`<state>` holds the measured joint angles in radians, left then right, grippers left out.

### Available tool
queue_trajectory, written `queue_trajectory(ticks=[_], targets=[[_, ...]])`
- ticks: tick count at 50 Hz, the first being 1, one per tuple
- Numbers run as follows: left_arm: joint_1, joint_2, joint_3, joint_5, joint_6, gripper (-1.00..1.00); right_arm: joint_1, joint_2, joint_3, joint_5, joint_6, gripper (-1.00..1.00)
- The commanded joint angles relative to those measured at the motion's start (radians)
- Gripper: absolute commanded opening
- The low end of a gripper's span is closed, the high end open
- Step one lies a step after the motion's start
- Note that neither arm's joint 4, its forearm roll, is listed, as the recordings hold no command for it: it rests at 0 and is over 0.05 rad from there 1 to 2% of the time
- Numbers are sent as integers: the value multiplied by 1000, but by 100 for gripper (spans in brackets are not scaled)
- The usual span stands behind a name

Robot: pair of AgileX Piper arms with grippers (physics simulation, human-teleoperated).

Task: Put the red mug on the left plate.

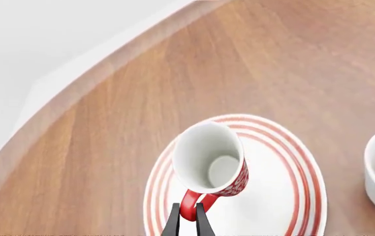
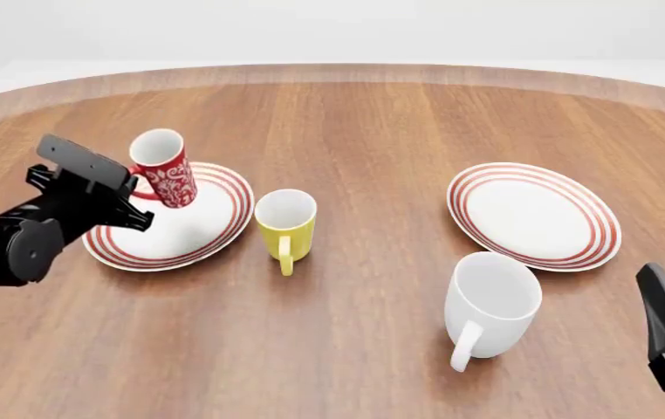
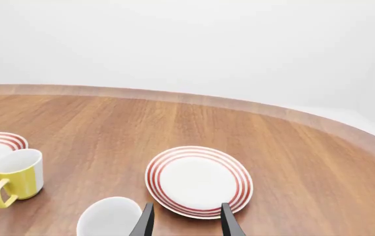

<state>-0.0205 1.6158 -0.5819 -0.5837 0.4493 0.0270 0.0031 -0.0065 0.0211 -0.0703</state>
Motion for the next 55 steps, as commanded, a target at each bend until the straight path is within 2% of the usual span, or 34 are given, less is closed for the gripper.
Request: queue_trajectory(ticks=[1, 55], targets=[[7, 32, -4, -19, 13, -100, -1, 4, 1, -4, 0, 100], [17, 97, -12, -49, 4, -100, -6, 3, 0, -2, 2, 100]])
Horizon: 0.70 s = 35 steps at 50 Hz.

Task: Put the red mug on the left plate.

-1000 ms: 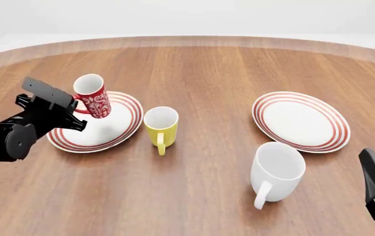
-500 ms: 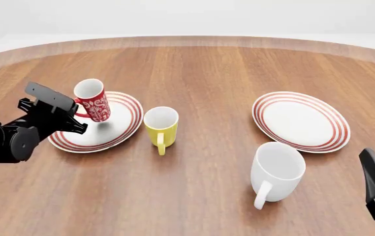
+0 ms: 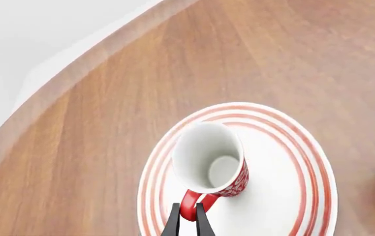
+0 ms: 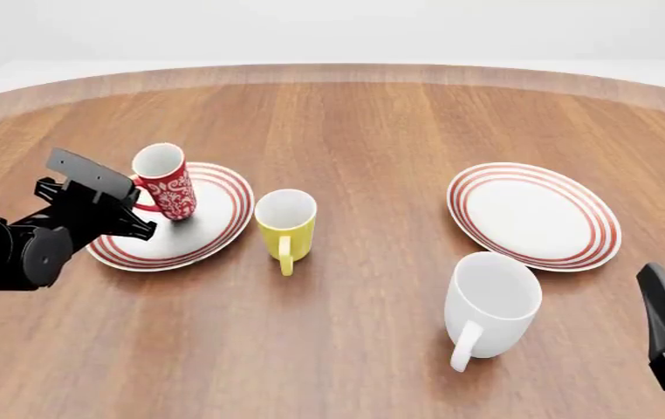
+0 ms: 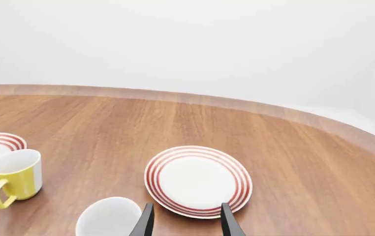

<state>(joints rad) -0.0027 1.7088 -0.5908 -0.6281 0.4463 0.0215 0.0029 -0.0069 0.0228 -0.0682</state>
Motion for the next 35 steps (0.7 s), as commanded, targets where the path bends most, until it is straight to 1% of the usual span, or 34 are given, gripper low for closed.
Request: queue_trajectory(ticks=[1, 18, 19, 35], targets=[[-1, 6, -3, -5, 6, -100, 0, 0, 0, 0, 0, 100], [9, 29, -11, -5, -2, -100, 0, 4, -2, 0, 0, 100], [7, 30, -13, -2, -4, 100, 0, 4, -2, 0, 1, 100], [7, 38, -18, 4, -13, 100, -3, 2, 1, 1, 3, 100]])
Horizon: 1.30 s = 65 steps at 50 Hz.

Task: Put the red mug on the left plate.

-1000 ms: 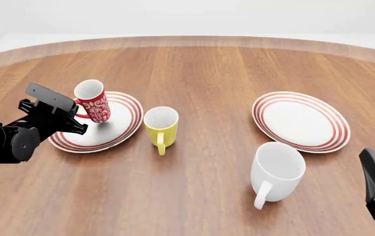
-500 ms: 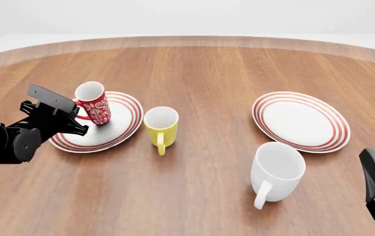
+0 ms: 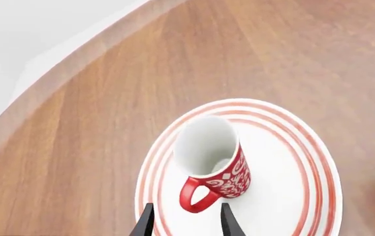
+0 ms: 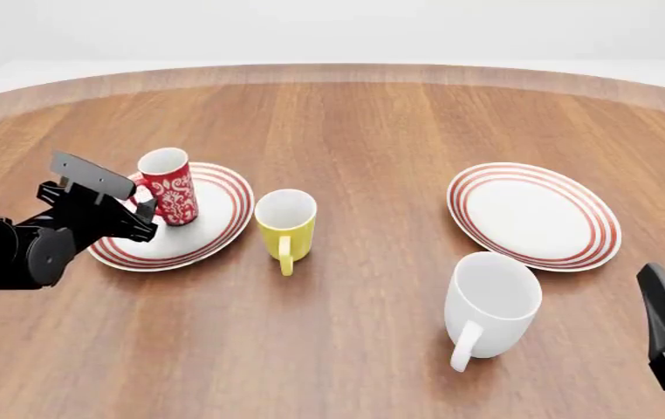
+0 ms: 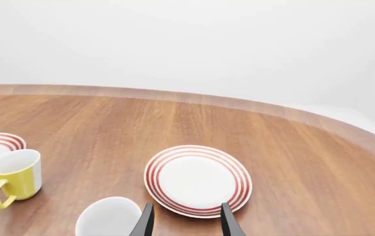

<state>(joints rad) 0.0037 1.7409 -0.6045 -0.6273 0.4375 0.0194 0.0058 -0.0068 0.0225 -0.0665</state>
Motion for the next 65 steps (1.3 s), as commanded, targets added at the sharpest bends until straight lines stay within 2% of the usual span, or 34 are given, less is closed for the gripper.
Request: queue_trajectory(ticks=[1, 26, 65], targets=[[1, 5, -5, 5, -6, 100, -1, 2, 1, -3, 1, 100], [-13, -15, 7, 14, -24, 100, 1, 3, 1, -1, -1, 100], [-61, -92, 84, -8, -46, 100, -1, 5, 3, 1, -1, 100]])
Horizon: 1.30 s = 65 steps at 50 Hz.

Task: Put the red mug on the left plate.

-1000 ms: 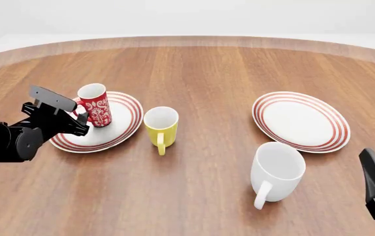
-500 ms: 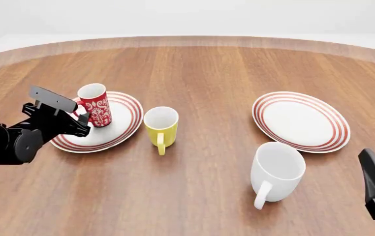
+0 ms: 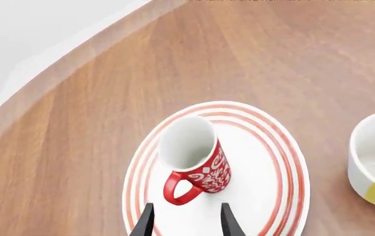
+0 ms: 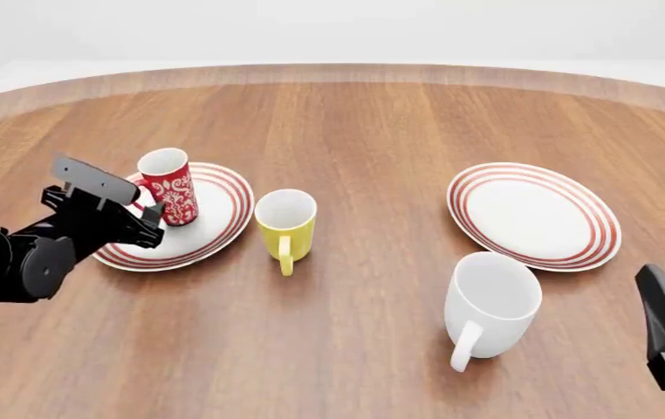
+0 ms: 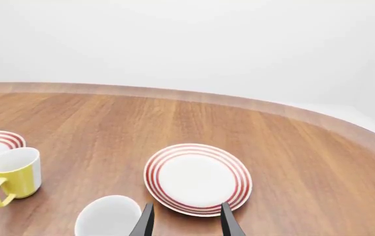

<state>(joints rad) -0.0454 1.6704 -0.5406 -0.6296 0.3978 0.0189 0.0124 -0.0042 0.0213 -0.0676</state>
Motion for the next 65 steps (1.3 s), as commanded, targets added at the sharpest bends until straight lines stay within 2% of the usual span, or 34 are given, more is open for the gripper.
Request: queue_trajectory(ticks=[1, 40, 65], targets=[[-13, -24, 21, -5, -7, 100, -1, 3, 0, -3, 0, 100], [-78, -86, 60, -14, -37, 100, 1, 3, 1, -1, 0, 100], [-149, -92, 102, -61, -67, 100, 0, -1, 2, 5, 2, 100]])
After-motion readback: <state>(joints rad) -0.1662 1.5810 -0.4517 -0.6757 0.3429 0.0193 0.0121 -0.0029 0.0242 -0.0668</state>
